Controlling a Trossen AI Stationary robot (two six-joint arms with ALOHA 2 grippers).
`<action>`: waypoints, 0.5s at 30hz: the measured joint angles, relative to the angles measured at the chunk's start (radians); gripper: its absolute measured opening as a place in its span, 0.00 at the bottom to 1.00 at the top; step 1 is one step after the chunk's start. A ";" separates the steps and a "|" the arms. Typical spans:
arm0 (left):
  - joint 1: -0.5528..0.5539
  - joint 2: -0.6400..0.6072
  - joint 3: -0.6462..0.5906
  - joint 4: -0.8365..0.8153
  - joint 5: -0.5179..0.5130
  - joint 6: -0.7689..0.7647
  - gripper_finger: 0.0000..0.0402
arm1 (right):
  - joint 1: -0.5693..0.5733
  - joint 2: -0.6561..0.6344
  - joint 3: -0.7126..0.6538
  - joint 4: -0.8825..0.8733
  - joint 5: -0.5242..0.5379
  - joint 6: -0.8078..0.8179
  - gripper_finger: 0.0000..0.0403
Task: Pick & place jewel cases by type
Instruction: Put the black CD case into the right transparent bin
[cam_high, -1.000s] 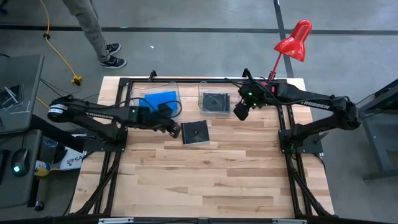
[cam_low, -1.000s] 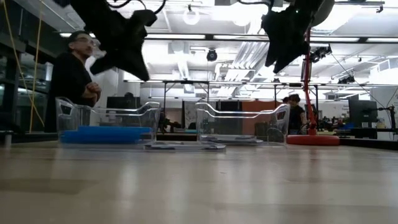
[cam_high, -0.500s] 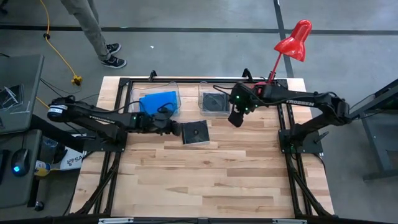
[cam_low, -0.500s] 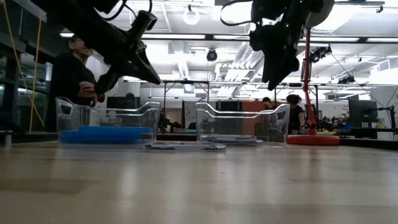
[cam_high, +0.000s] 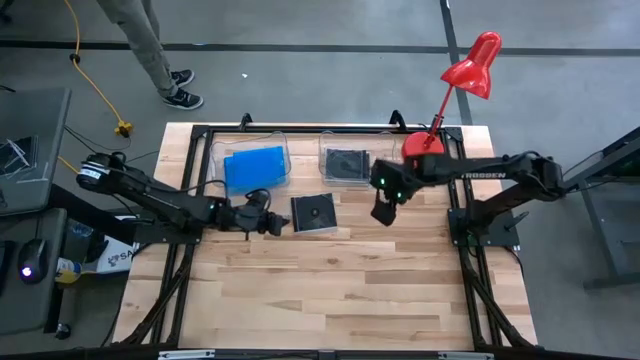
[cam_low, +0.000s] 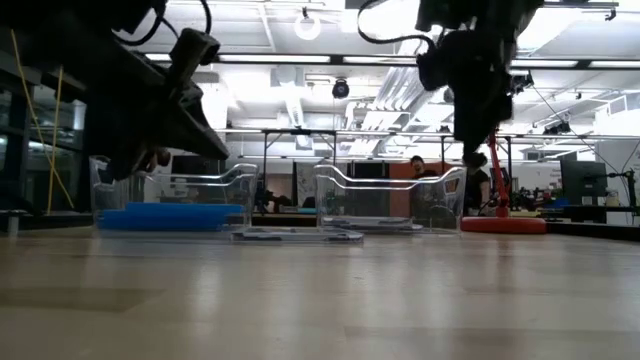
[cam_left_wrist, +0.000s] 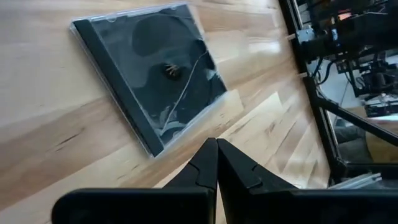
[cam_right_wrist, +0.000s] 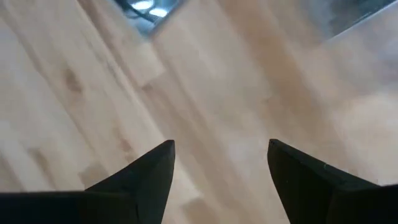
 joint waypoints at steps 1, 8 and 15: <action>0.001 0.000 -0.011 0.020 0.001 -0.001 0.00 | 0.018 -0.011 -0.042 0.055 -0.014 0.052 0.60; 0.002 0.000 -0.069 0.062 -0.004 0.002 0.00 | 0.102 -0.080 -0.325 0.577 0.034 0.524 0.60; 0.072 0.013 -0.109 0.070 0.035 0.035 0.06 | 0.121 -0.084 -0.425 0.807 0.155 0.686 0.60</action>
